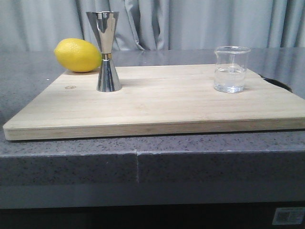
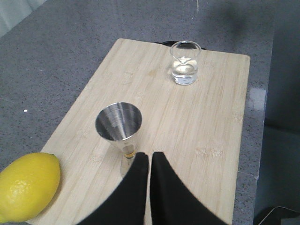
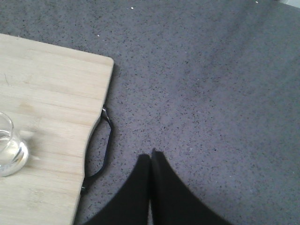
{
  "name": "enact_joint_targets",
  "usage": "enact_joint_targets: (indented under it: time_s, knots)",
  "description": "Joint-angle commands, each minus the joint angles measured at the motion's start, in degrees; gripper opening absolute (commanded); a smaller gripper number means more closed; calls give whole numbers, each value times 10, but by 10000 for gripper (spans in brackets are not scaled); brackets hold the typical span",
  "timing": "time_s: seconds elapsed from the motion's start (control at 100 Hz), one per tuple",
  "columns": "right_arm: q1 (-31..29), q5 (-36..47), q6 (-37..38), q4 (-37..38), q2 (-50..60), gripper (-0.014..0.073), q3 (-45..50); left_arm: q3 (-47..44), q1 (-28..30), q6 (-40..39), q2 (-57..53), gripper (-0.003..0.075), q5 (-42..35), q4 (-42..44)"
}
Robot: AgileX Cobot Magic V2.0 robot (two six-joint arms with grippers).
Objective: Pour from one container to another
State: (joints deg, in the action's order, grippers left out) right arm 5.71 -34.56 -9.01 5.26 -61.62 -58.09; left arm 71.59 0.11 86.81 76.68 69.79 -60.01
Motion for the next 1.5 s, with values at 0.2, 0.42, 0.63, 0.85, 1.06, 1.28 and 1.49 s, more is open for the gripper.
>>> enact_joint_targets:
  time_s: [0.2, 0.42, 0.63, 0.85, 1.06, 1.28, 1.49]
  knots:
    - [-1, 30, -5, 9, 7, -55, -19, 2, 64, 35, 38, -18, 27, -160]
    - [-1, 34, -5, 9, 7, -55, -19, 2, 65, 40, 47, 19, 27, -158]
    - [-1, 54, -5, 9, 7, -55, -19, 2, 65, 40, 47, 358, 27, -158]
    - [-1, 62, -5, 9, 7, -55, -19, 2, 65, 35, 47, 567, 27, -191]
    - [-1, 68, -5, 9, 1, -55, -19, 2, 51, 8, 47, 567, 27, -182]
    - [-1, 68, -5, 9, 0, -55, -19, -21, 50, 45, 48, 567, 24, -151]
    - [-1, 68, -5, 9, 0, -55, -19, -69, 48, 99, 70, 567, 18, -195]
